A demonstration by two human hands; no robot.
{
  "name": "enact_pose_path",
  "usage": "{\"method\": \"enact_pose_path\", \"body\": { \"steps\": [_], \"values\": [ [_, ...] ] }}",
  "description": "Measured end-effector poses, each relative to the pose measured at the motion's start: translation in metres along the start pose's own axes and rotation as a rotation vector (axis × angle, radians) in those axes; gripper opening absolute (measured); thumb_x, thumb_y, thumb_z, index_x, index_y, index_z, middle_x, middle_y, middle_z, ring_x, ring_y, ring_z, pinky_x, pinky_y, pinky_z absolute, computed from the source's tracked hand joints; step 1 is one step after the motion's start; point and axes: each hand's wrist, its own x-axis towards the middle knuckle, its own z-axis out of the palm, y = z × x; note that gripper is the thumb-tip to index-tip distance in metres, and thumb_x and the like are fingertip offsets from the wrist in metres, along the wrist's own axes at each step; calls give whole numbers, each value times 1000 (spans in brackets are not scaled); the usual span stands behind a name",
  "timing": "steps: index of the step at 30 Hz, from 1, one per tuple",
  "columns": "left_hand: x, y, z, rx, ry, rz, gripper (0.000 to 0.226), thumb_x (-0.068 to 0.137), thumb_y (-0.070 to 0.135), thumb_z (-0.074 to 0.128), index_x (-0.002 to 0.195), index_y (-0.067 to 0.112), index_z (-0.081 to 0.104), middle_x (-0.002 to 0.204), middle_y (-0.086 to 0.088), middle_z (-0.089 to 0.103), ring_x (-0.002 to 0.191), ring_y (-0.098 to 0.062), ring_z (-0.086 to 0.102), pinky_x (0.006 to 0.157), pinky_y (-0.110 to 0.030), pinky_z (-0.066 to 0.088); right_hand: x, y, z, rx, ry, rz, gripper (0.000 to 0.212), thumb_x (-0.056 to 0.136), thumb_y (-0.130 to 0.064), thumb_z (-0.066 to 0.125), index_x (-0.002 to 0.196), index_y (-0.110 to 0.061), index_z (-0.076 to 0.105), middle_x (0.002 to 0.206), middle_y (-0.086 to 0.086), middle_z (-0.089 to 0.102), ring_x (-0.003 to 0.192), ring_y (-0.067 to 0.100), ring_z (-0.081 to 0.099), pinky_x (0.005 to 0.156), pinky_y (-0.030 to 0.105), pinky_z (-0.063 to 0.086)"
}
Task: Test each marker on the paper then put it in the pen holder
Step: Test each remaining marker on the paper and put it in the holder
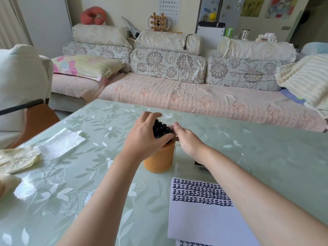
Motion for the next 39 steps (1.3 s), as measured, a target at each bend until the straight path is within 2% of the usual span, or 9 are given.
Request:
{"method": "enact_pose_path", "body": {
  "steps": [4, 7, 11, 15, 19, 23, 28, 34, 39],
  "values": [
    [4, 7, 0, 184, -89, 130, 44, 87, 54, 56, 129, 42, 55, 139, 15, 44, 128, -9, 37, 95, -35, 43, -7, 2, -27, -151, 82, -127, 33, 106, -27, 38, 128, -20, 61, 124, -3, 65, 115, 7, 57, 101, 25, 42],
    [5, 7, 2, 205, -91, 118, 29, 93, 43, 52, 118, 35, 66, 122, 11, 56, 120, -14, 40, 92, -38, 46, -15, 7, -56, -367, 86, -123, 27, 101, -15, 48, 117, -25, 68, 111, -9, 70, 104, 6, 62, 100, 27, 45],
    [3, 12, 5, 275, -55, 85, 31, 93, 44, 51, 118, 31, 65, 121, 7, 51, 118, -20, 38, 91, -36, 43, -35, 23, -89, -564, 51, -14, 30, 96, -12, 53, 97, -37, 70, 93, -16, 71, 84, 3, 64, 84, 26, 49],
    [-8, 22, 7, 357, 2, 154, 44, 88, 48, 50, 128, 31, 57, 138, 5, 44, 128, -24, 35, 102, -42, 34, -49, 34, -101, -857, -27, 52, 21, 91, -18, 63, 100, -33, 74, 104, -12, 72, 97, 9, 64, 91, 30, 50],
    [-30, 41, 12, 264, 136, 349, 26, 87, 33, 58, 110, 24, 66, 115, 6, 57, 108, -20, 48, 89, -37, 39, -53, 40, -100, -1006, -101, 68, 18, 89, -24, 66, 105, -30, 74, 108, -8, 71, 98, 14, 64, 88, 33, 52],
    [-62, 42, 30, 129, -131, 378, 18, 88, 34, 55, 100, 28, 66, 98, 13, 57, 90, -11, 50, 80, -34, 44, -48, 48, -97, -1080, -120, 96, 18, 86, -28, 70, 104, -29, 74, 106, -4, 72, 92, 18, 65, 81, 30, 53],
    [-87, 28, 43, 191, -445, 277, 34, 85, 54, 48, 112, 35, 59, 107, 20, 56, 101, -5, 50, 91, -32, 45, -42, 51, -96, -1095, -148, 141, 13, 84, -28, 74, 95, -25, 78, 91, -2, 75, 82, 18, 67, 79, 34, 57],
    [-101, 24, 47, 292, -685, 212, 85, 73, 81, 43, 143, 35, 34, 131, 17, 37, 119, -7, 33, 107, -31, 33, -39, 50, -97, -1076, -220, 128, 16, 80, -28, 78, 95, -21, 78, 94, -1, 74, 83, 19, 68, 80, 37, 58],
    [-104, 28, 50, 355, -722, 200, 91, 72, 82, 48, 147, 34, 29, 135, 13, 31, 124, -12, 26, 111, -35, 28, -43, 44, -95, -1098, -177, 41, 20, 94, -30, 57, 110, -21, 64, 108, 1, 67, 94, 20, 60, 81, 34, 50]
  ]
}}
